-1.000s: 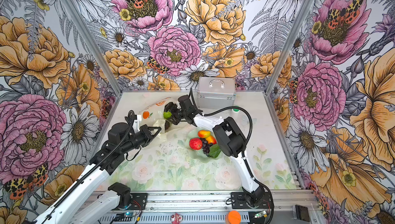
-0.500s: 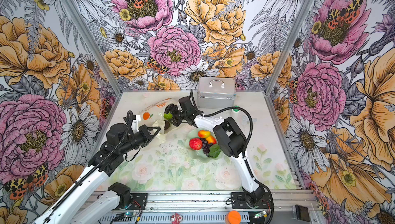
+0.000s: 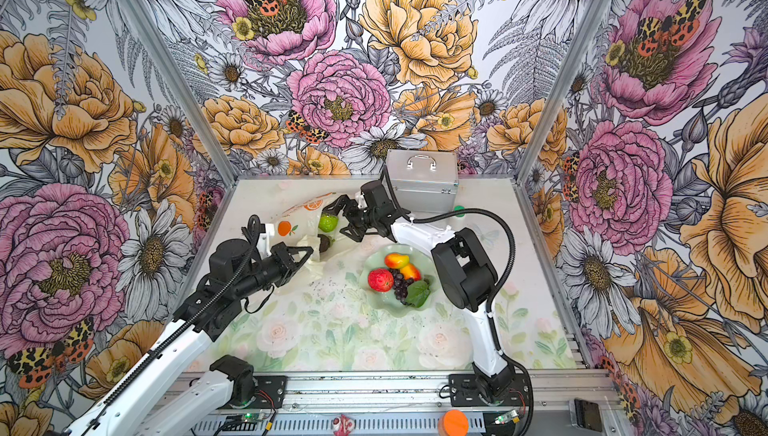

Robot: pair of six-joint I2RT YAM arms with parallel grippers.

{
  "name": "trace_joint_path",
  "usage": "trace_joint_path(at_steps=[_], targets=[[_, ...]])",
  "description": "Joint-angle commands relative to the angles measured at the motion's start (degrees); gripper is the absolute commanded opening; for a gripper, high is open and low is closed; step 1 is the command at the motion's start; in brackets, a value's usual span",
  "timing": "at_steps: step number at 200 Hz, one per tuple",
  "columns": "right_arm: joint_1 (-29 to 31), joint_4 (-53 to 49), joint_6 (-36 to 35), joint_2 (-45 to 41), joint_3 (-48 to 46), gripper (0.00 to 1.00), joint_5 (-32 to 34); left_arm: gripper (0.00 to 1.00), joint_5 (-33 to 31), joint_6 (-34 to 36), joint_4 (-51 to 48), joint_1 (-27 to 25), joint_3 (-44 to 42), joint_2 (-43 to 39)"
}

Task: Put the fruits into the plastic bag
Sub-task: 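Open the right gripper inside the bag to drop the avocado, then withdraw the right gripper from the bag and move it over the dish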

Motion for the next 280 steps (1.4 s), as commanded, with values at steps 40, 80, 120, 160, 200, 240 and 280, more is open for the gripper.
trace_joint_path(at_steps=[40,80,120,160,200,240,280], targets=[[-2.0,-11.43,-13.53,-12.41,-3.46,0.99,-4.44,0.0,-1.91,-1.2,1.18,0.2,-0.62,-0.24],[-2.21,-20.92,-23.98,-18.84,-4.34,0.99,-5.46,0.0,-2.34,-1.33,-0.06,0.4,-0.91,-1.02],[-2.29,-32.42,-34.81,-23.89,-3.63,0.99,0.13,0.0,-2.2,-1.68,-0.34,0.47,-1.0,-1.7],[-2.54,-39.68,-40.51,-28.52,-4.1,1.0,5.52,0.0,-2.3,-1.86,-1.36,0.47,-1.58,-4.11],[-2.62,-46.45,-44.89,-32.42,-3.97,0.99,10.99,0.0,-2.33,-2.29,-2.01,0.51,-2.88,-6.34],[-2.65,-52.15,-48.1,-35.41,-4.44,1.0,15.01,0.0,-2.19,-2.73,-2.27,0.45,-3.37,-7.3],[-2.57,-56.2,-49.88,-37.78,-5.83,0.99,17.4,0.0,-1.78,-2.85,-2.6,0.29,-3.26,-7.62]])
